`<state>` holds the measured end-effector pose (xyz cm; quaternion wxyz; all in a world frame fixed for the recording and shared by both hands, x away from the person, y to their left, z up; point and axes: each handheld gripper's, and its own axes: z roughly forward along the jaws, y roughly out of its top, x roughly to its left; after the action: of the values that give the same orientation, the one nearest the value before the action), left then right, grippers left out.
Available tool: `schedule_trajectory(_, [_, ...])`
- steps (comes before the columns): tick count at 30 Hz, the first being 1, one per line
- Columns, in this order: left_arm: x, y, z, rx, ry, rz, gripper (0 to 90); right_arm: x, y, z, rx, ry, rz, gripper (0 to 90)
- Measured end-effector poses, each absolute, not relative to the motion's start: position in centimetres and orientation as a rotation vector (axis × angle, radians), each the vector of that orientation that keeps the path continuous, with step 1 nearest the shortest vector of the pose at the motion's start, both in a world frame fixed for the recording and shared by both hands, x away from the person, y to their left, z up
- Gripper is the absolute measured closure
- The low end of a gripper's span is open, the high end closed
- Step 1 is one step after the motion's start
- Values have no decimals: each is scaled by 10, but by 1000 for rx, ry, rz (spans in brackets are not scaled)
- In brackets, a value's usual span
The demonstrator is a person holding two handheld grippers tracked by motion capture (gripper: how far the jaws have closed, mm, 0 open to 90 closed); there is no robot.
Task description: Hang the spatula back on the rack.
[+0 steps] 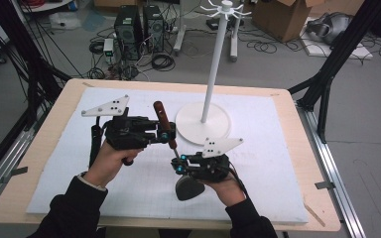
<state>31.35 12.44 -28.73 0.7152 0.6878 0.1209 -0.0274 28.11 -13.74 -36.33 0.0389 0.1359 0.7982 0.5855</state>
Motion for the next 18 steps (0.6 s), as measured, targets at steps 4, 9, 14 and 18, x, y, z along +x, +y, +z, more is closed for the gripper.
schedule_trajectory(4, [309, 121, -287, 1494, 352, 109, 667, 277, -134, -362, 562, 2333, 1759, 842])
schedule_trajectory(9, [309, 115, -285, 1468, 408, 173, 560, 273, -129, -366, 720, 2210, 1681, 842])
schedule_trajectory(14, [316, 108, -285, 1482, 437, 157, 557, 272, -132, -370, 778, 2134, 1660, 841])
schedule_trajectory(18, [321, 100, -288, 1503, 424, 136, 668, 270, -133, -371, 797, 2115, 1636, 841])
